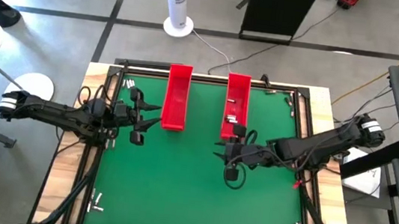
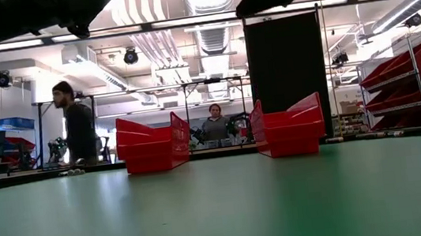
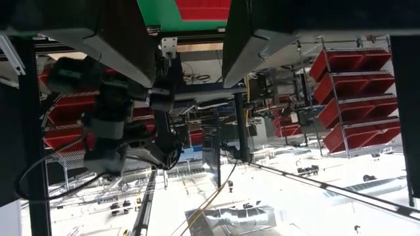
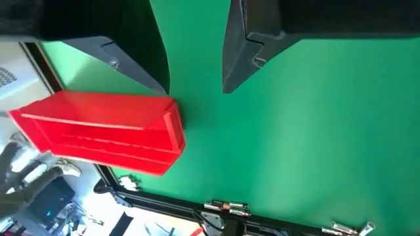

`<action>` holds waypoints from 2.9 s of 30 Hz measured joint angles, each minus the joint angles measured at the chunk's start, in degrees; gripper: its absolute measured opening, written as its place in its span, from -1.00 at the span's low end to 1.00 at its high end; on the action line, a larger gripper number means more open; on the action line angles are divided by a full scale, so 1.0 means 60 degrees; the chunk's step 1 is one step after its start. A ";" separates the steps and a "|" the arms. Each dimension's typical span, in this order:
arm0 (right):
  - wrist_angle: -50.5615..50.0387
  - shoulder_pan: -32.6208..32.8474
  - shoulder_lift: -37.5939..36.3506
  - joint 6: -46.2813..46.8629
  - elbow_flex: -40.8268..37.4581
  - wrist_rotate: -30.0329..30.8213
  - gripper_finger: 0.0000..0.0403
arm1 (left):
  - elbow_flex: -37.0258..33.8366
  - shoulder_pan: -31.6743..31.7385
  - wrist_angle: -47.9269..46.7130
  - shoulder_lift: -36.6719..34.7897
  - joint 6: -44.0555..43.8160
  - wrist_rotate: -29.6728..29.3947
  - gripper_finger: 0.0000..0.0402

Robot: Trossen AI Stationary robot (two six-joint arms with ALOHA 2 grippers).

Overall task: Sort batteries
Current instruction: Put the silver battery into the right red bin

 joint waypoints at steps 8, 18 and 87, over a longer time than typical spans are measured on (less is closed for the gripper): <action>0.1571 0.0000 0.0026 -0.0185 -0.0636 -0.0009 -0.35 | 0.0000 0.0000 0.0048 0.0000 -0.0076 0.0018 -0.21; 0.3354 -0.0004 0.0069 -0.0553 -0.1390 -0.0555 -0.38 | 0.0000 0.0000 0.0069 0.0000 -0.0080 0.0025 -0.21; 0.3812 0.0816 0.0069 0.2548 -0.3297 -0.1503 -0.45 | 0.4805 -0.1092 0.0441 0.7384 -0.0160 0.0554 -0.21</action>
